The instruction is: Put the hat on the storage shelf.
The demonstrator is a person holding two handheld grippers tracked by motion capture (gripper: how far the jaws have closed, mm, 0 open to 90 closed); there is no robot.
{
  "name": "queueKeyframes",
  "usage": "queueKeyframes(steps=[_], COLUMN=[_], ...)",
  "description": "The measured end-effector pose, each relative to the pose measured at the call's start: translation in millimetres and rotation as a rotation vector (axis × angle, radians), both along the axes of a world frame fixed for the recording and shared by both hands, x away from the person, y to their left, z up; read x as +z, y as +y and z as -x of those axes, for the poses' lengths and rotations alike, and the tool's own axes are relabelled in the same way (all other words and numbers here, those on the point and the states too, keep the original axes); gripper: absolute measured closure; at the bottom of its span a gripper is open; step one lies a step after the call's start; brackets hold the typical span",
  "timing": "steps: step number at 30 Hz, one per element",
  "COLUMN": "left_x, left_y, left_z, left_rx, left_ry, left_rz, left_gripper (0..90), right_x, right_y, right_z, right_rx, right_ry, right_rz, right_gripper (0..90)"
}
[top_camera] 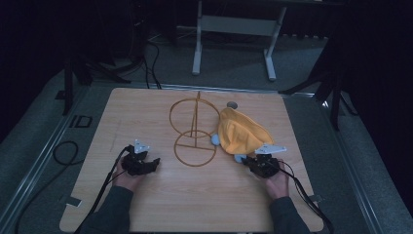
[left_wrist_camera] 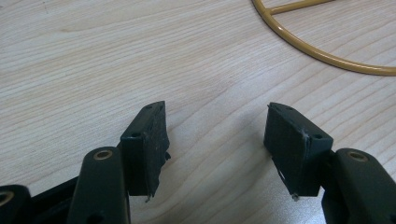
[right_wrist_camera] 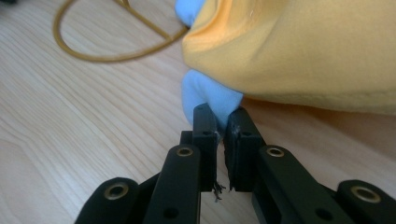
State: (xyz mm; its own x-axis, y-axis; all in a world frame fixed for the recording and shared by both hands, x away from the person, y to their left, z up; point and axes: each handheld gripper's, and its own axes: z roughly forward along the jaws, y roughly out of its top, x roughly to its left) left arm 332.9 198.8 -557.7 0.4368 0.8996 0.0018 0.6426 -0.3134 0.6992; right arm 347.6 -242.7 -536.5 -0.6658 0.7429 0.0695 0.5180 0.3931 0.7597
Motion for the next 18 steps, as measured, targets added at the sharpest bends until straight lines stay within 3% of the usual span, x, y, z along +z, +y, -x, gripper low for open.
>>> queueKeyframes(steps=[18], left_x=[-0.1], left_y=[-0.2], left_z=[0.0], left_rx=[0.002], left_ry=[-0.002], left_rz=[0.003], left_gripper=[39.8], right_x=[49.3], right_y=[2.1], right_z=[-8.0], right_rx=[0.027], right_ry=[-0.094], right_rz=[-0.019], right_gripper=[84.3])
